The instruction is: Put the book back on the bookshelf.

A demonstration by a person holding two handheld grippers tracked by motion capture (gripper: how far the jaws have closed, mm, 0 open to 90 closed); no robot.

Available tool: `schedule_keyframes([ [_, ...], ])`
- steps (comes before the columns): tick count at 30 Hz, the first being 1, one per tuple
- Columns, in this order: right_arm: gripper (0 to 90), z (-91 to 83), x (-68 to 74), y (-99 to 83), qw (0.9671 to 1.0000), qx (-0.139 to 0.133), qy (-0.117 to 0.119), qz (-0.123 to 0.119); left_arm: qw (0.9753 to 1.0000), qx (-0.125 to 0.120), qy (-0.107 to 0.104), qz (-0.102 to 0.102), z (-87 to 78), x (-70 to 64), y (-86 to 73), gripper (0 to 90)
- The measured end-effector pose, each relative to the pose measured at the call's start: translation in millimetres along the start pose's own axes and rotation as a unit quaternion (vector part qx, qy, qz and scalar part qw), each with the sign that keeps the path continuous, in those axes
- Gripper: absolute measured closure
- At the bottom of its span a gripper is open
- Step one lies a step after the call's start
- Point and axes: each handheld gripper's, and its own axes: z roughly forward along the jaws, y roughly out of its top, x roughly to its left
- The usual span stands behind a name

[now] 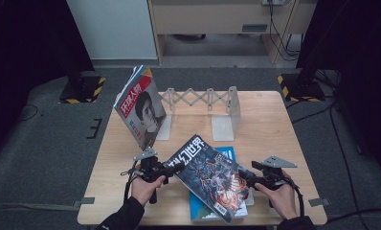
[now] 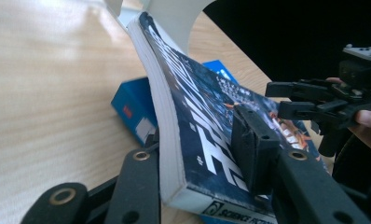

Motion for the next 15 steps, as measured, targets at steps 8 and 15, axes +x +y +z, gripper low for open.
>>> schedule_keyframes([
  [8, 26.0, -10.6, -22.4, -1.5, 0.9991, -0.003, -0.042, 0.005, 0.9997, -0.02, -0.003, 0.011, -7.0, -9.2, 19.9, 70.1],
  [15, 24.6, -12.8, -37.0, -8.0, 0.9954, 0.035, -0.089, -0.015, 0.9996, -0.026, -0.001, 0.011, -10.9, -15.4, 28.6, 72.0],
])
